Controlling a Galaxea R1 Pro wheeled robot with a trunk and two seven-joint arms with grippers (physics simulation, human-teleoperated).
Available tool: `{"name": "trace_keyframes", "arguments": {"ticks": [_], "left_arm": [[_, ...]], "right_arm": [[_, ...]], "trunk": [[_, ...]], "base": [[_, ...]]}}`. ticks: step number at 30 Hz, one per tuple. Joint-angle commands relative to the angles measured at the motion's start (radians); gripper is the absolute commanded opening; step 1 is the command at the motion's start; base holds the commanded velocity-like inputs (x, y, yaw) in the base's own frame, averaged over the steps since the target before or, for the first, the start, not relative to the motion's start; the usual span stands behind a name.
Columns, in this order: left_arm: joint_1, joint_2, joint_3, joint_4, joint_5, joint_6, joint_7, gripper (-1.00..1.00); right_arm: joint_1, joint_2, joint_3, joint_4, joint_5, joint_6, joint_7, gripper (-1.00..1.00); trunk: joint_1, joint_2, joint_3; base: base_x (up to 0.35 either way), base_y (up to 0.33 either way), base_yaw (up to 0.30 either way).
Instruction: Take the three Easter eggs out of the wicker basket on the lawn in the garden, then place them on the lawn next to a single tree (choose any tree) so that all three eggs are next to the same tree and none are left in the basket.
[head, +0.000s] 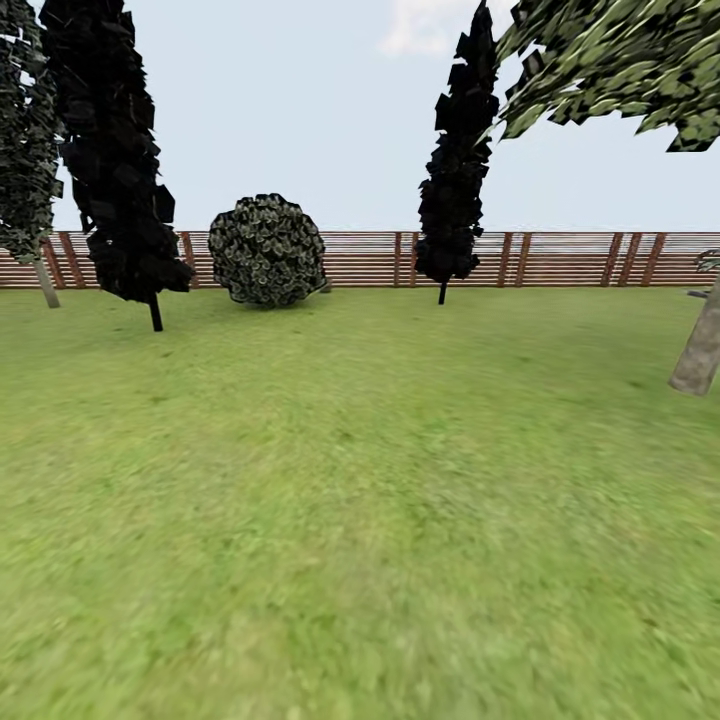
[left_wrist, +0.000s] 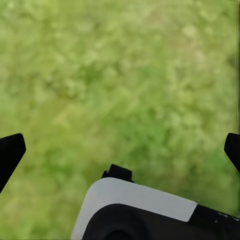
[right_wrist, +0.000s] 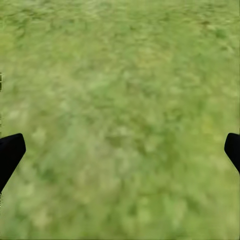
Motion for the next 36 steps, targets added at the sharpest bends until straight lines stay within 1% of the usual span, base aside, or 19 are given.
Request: {"name": "trace_keyframes", "arguments": {"ticks": [1, 4, 8, 16, 25, 36], "left_arm": [[0.0, 0.001, -0.007, -0.001, 0.008, -0.002, 0.001, 1.0], [0.0, 0.001, -0.007, -0.001, 0.008, -0.003, 0.001, 1.0], [0.0, 0.001, -0.007, -0.002, 0.007, -0.011, -0.007, 1.0], [0.0, 0.002, -0.003, -0.005, 0.01, -0.01, -0.007, 1.0], [0.0, 0.004, -0.001, -0.012, 0.015, 0.002, 0.002, 1.0], [0.0, 0.001, -0.001, -0.016, 0.01, 0.003, -0.004, 1.0]], "right_arm": [[-0.001, 0.0, 0.002, 0.001, 0.007, -0.002, -0.001, 1.0], [-0.001, 0.0, 0.002, 0.002, 0.037, -0.002, -0.002, 1.0], [-0.001, 0.0, 0.001, 0.01, 0.049, -0.002, -0.002, 1.0], [-0.001, 0.0, 0.001, 0.014, 0.052, -0.002, -0.002, 1.0], [-0.001, 0.002, 0.001, 0.014, 0.052, -0.001, -0.005, 1.0], [-0.001, 0.002, 0.002, 0.014, 0.052, 0.0, -0.006, 1.0]], "trunk": [[0.001, 0.0, -0.001], [0.001, 0.0, -0.001], [0.001, 0.0, -0.001], [0.001, 0.0, -0.001], [0.001, 0.0, -0.002], [0.001, 0.0, -0.014]], "base": [[0.325, -0.057, 0.0], [0.332, -0.025, 0.0], [0.234, -0.005, 0.0], [0.08, -0.001, 0.0], [0.314, 0.0, 0.012], [0.335, 0.0, 0.145]]}}
